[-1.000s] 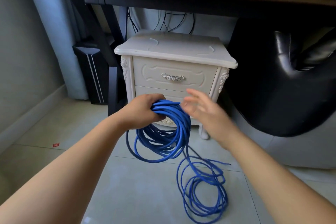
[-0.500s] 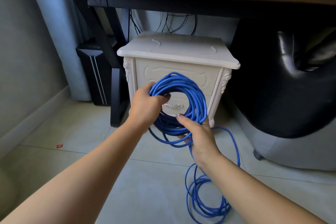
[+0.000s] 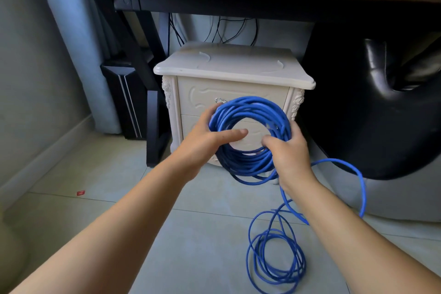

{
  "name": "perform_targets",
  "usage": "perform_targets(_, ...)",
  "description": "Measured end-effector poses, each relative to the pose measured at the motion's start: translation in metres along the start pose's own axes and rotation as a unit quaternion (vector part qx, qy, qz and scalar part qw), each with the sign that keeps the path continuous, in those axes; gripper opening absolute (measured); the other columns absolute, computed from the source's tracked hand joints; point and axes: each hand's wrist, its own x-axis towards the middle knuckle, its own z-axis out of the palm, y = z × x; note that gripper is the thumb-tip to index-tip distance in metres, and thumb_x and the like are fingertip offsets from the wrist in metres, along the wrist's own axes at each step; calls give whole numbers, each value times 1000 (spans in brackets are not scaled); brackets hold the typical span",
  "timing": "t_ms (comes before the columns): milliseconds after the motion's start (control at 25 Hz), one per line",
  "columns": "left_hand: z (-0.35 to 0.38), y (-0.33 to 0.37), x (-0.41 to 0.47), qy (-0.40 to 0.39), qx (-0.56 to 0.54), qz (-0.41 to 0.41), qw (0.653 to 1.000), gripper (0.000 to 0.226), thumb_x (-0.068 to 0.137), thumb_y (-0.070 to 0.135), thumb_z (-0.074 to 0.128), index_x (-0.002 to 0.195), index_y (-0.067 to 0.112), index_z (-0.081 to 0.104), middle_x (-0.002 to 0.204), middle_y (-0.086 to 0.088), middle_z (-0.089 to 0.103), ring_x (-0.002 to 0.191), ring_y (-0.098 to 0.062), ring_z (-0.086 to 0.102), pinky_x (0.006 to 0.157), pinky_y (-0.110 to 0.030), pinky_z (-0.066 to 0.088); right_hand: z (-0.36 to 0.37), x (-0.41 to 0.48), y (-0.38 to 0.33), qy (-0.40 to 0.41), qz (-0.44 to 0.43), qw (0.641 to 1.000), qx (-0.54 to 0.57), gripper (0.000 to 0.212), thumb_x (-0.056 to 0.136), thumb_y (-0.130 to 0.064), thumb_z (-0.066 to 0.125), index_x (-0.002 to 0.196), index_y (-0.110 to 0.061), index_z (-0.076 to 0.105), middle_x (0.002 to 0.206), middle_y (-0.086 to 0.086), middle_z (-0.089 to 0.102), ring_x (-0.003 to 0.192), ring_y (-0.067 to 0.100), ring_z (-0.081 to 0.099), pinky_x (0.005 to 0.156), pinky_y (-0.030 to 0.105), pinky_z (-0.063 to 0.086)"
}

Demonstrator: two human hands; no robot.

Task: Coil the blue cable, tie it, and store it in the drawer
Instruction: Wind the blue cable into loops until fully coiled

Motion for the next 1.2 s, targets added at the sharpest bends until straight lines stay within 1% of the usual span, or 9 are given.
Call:
perform_targets(120,-2,6,-2,-9,235,129,963,84,75,17,83,144,34,39,130,12,51,102,14,56,86,-7,45,-5,-3,-3,-42,-65,988,-131,30,77,-6,65,98,-26,58,81,-8,63,75,17,60,63,26,46)
perform_targets(240,3,-3,-2,-42,440,219,870,82,71,24,78,143,33,41,131,9,51,115,-6,52,97,-22,43,-2,-9,-2,-97,-147,950,-257,39,72,-10,68,101,-35,56,92,-11,64,85,16,61,72,33,51)
perform_targets(360,8,-9,-2,-3,473,228,851,59,73,21,70,129,30,53,104,10,65,93,-14,62,77,-28,48,-1,-16,-3,-124,-216,917,-312,45,73,-7,69,111,-28,60,103,-11,58,88,10,54,78,26,46)
perform_targets(480,10,-8,-2,66,439,226,867,40,74,18,65,112,30,63,88,10,70,84,-16,64,72,-30,50,-1,-19,-5,-125,-226,932,-253,50,71,-7,71,115,-28,60,103,-13,57,89,2,53,79,18,43)
perform_targets(640,3,-7,2,126,294,165,933,28,67,20,61,92,32,67,72,11,69,70,-14,64,68,-35,54,-10,-12,-8,-135,-96,975,-146,61,75,-18,77,125,-38,48,107,-20,60,97,-4,60,85,17,46)
perform_targets(760,-3,-2,10,189,139,91,968,28,72,2,67,89,25,69,63,9,63,58,-13,55,63,-34,50,-8,-13,3,-159,16,987,-1,55,74,-20,81,122,-31,55,106,-10,69,98,7,67,91,31,52)
perform_targets(920,7,0,9,199,-18,24,979,23,74,-6,63,91,9,67,56,5,50,53,-16,44,59,-31,43,3,-15,9,-166,111,957,209,64,69,-22,80,129,-16,57,98,0,68,101,25,65,95,49,50)
perform_targets(1040,18,-7,6,214,-70,-13,974,16,78,-2,61,87,12,63,58,-1,47,52,-19,45,61,-33,42,1,-10,5,-157,149,952,216,59,68,-15,81,122,-10,60,96,5,68,98,29,66,89,48,54)
perform_targets(1200,23,-13,1,136,-68,-57,987,20,82,2,67,100,10,60,68,-3,53,58,-15,54,74,-42,53,-3,-6,-1,-76,165,975,128,19,72,7,61,84,-7,57,64,10,51,64,26,52,62,36,47)
